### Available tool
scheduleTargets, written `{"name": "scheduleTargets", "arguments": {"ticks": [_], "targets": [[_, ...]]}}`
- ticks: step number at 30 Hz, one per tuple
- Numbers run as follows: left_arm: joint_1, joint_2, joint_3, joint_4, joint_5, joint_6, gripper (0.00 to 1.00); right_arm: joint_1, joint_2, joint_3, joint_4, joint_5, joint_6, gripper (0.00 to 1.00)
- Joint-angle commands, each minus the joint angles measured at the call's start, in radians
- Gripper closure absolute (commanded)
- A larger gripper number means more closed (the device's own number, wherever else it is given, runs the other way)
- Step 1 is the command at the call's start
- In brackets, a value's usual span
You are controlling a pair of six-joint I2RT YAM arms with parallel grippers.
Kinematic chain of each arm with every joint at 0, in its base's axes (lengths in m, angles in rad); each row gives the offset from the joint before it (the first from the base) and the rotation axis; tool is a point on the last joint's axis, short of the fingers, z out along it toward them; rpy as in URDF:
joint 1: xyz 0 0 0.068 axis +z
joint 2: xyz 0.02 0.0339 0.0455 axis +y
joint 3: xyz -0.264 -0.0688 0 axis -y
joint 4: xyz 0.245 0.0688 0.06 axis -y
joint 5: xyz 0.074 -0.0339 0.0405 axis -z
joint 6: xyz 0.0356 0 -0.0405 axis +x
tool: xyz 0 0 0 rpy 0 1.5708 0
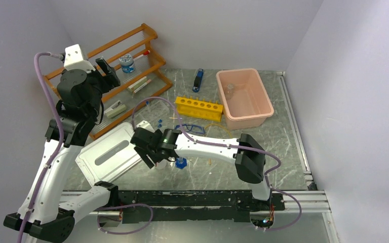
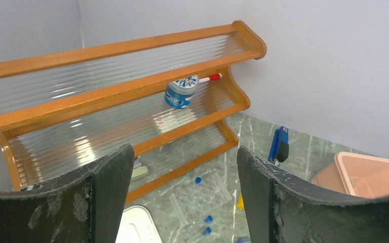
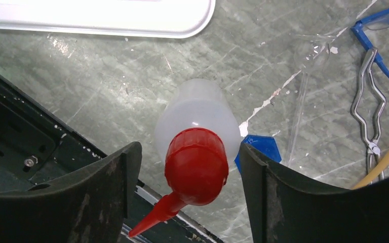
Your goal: Organize the chemistry lab equipment
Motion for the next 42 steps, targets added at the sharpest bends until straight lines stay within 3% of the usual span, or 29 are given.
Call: {"name": "scheduleTargets", "arguments": {"ticks": [1,4,11,17,27,29,35,42], "targets": [[-0.010,-0.005,0.007,0.001,0.067,-0.027,0.22,0.004,0.023,0.000,0.038,-0.019,0.002,0.29],[-0.010,-0.003,0.001,0.010,0.103,-0.036,0.23,0.004,0.047,0.009,0.031,-0.001,0.004,0.32],[-0.010,-0.008,0.000,0.003,0.094,-0.037,0.23,0.004,0.080,0.022,0.020,0.037,0.005,0.25],[-0.010,-0.009,-0.003,0.003,0.101,-0.037,0.23,0.002,0.060,0.019,0.047,0.030,-0.003,0.49],[-0.010,-0.018,0.071,-0.003,0.117,0.019,0.21,-0.069,-0.067,0.144,0.094,-0.039,-0.106,0.52],[-0.010,-0.014,0.075,0.042,0.219,0.076,0.21,-0.118,-0.094,0.183,0.101,-0.056,-0.121,0.52],[-0.010,0.011,0.066,0.180,0.725,0.187,0.21,-0.337,-0.199,0.235,0.113,-0.039,-0.183,0.53],[-0.010,0.055,0.041,0.260,0.801,0.149,0.19,-0.630,-0.300,0.236,0.073,0.060,-0.277,0.53]]}}
